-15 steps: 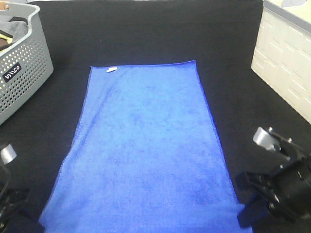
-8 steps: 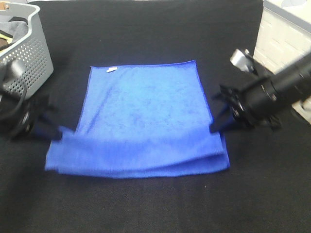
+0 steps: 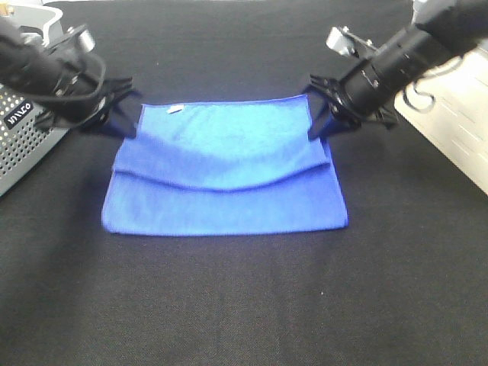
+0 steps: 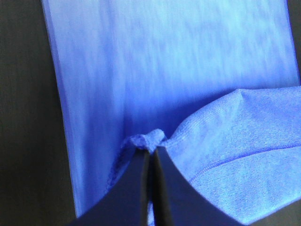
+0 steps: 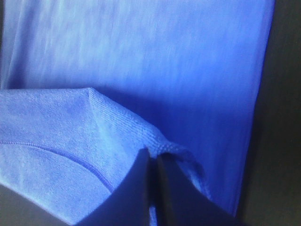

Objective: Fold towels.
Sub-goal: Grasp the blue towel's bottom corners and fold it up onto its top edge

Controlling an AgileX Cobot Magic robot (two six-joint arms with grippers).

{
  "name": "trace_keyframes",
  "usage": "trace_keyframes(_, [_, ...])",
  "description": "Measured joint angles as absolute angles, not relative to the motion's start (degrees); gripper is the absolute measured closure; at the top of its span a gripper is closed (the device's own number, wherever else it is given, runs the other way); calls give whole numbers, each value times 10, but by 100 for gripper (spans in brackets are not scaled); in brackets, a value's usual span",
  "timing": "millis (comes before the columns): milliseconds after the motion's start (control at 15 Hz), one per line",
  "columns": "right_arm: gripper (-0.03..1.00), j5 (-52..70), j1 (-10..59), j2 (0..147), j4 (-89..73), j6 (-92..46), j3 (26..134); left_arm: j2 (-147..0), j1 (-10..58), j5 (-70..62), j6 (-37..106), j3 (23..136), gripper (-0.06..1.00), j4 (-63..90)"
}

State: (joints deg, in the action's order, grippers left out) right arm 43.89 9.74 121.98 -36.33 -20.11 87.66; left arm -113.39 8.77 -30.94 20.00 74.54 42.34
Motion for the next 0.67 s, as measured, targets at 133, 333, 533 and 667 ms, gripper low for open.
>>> trace_keyframes(133, [97,466,91,1282,-332,-170,1003,-1191,88,-311,178,834,94,393])
trace_keyframes(333, [97,482,67,1361,-323,-158,1159,-1262,84,-311,174,955,94,378])
trace_keyframes(533, [97,486,65,1430,-319,-158,1261,-1313,65,-308,174,1032,94,375])
trace_keyframes(667, [97,486,65,1472,-312,-158,1308,-1345,62,-287,177,1071,94,372])
